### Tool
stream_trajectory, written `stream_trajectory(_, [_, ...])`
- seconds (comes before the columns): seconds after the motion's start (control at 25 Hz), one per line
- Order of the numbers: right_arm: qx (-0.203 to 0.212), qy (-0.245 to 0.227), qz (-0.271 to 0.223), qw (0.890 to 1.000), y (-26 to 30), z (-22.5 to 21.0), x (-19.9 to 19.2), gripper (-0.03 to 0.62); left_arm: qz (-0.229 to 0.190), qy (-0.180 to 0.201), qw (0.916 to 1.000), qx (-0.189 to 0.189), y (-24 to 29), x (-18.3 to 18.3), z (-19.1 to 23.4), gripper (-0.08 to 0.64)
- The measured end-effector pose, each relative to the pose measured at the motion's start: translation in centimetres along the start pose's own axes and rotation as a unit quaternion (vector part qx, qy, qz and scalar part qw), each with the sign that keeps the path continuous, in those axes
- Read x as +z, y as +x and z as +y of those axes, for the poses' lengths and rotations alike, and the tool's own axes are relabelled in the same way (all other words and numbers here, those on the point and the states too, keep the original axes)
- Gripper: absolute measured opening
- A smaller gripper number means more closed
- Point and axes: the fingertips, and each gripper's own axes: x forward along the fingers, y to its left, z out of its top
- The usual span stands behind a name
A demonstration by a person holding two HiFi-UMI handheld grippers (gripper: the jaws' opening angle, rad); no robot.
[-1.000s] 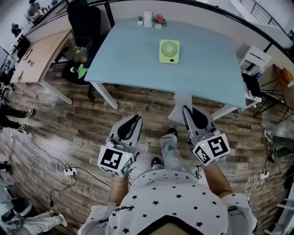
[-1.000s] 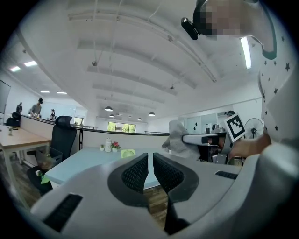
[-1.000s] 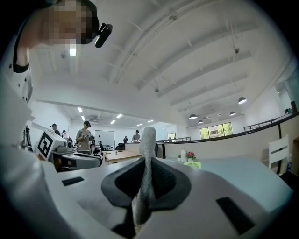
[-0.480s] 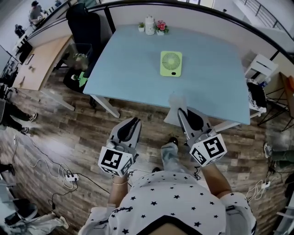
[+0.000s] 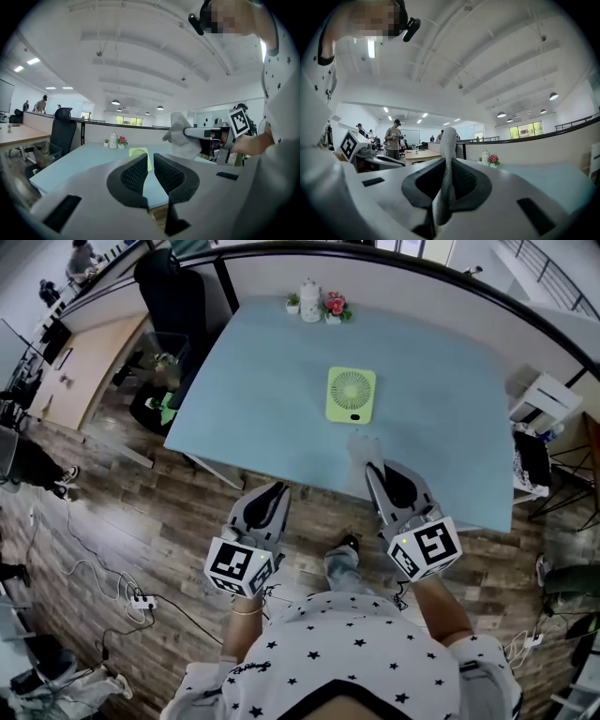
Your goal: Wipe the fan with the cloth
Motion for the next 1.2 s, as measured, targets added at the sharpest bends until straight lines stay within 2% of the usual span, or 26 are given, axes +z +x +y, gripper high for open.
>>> stream_trajectory(0.16, [0.011, -0.016, 0.001, 1.0, 1.7, -2.0, 0.2, 0.026, -0.001, -0.003, 0.9999, 0.017, 2.2, 0.5, 0.9, 0.044])
stream_trajectory(0.32, [0.024, -0.012, 0.0, 1.0, 3.3, -3.8, 0.1, 0.026, 0.004, -0.008, 0.9995, 0.031, 4.2, 0.7, 1.9, 0.044])
stream_trajectory(0.6, [0.027, -0.015, 0.007, 0.999, 5.0, -7.3, -1.0, 0.026, -0.003, -0.008, 0.9993, 0.037, 8.2, 1.5, 2.4, 0.044])
stream_trajectory(0.92, [0.013, -0.008, 0.017, 1.0, 6.2, -9.8, -1.8, 0.026, 0.007, -0.016, 0.9996, 0.023, 11.2, 1.1, 3.2, 0.066])
stream_trajectory(1.2, [-0.028, -0.001, 0.034, 0.999, 7.7, -11.6, -2.9, 0.026, 0.038, -0.02, 0.9989, -0.021, 15.1, -0.6, 5.2, 0.1])
